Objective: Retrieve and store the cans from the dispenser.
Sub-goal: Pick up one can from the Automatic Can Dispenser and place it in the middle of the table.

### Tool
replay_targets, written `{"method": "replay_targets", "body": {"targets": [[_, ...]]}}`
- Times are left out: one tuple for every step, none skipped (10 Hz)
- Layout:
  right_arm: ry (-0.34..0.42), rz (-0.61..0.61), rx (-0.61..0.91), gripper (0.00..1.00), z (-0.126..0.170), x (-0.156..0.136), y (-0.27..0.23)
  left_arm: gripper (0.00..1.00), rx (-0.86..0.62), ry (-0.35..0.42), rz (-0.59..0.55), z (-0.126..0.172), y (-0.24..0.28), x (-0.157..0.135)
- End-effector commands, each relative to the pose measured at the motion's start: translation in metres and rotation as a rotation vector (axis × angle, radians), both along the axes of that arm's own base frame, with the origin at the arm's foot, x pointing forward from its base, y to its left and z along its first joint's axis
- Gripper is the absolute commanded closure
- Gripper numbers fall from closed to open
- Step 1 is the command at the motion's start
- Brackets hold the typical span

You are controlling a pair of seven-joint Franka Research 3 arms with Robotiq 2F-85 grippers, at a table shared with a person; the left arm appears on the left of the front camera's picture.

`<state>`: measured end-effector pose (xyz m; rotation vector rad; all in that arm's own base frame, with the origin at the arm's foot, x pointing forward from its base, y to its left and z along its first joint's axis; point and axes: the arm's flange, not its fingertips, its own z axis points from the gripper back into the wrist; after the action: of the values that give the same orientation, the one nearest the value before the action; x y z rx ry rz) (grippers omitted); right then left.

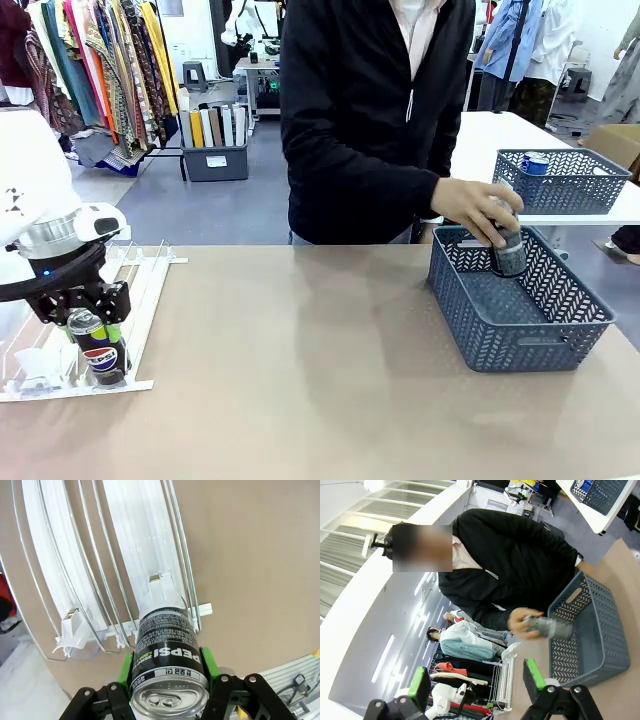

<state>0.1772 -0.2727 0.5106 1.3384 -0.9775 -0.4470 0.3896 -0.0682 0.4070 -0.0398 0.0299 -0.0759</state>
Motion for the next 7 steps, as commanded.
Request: {"method": "replay_targets", "body": {"targets": [[-0.039, -0.011, -0.003, 0.0, 0.002, 0.004, 0.0, 1.0, -0.007, 0.003, 0.025, 0.008, -0.003, -0.008], [-0.039, -0.011, -0.003, 0.0, 0.002, 0.004, 0.0, 1.0, -0.015, -0.008, 0.031, 0.023, -0.004, -0.012], [-0.039, -0.011, -0.003, 0.0, 0.002, 0.004, 0.0, 1.0, -0.029, -0.018, 0.035, 0.051, -0.006, -0.022], [-0.039, -0.011, -0.003, 0.0, 0.002, 0.004, 0.0, 1.0, -0.043, -0.034, 0.026, 0.082, -0.009, -0.036], [-0.039, -0.011, -0.003, 0.0, 0.002, 0.004, 0.0, 1.0, -0.065, -0.053, -0.008, 0.11, -0.012, -0.053], [-0.039, -0.011, -0.003, 0.0, 0.002, 0.004, 0.0, 1.0, -0.08, -0.092, -0.035, 0.132, -0.015, -0.068], [-0.039, -0.011, -0.003, 0.0, 0.002, 0.004, 0.0, 1.0, -0.104, -0.095, -0.07, 0.147, -0.015, -0.083]]}}
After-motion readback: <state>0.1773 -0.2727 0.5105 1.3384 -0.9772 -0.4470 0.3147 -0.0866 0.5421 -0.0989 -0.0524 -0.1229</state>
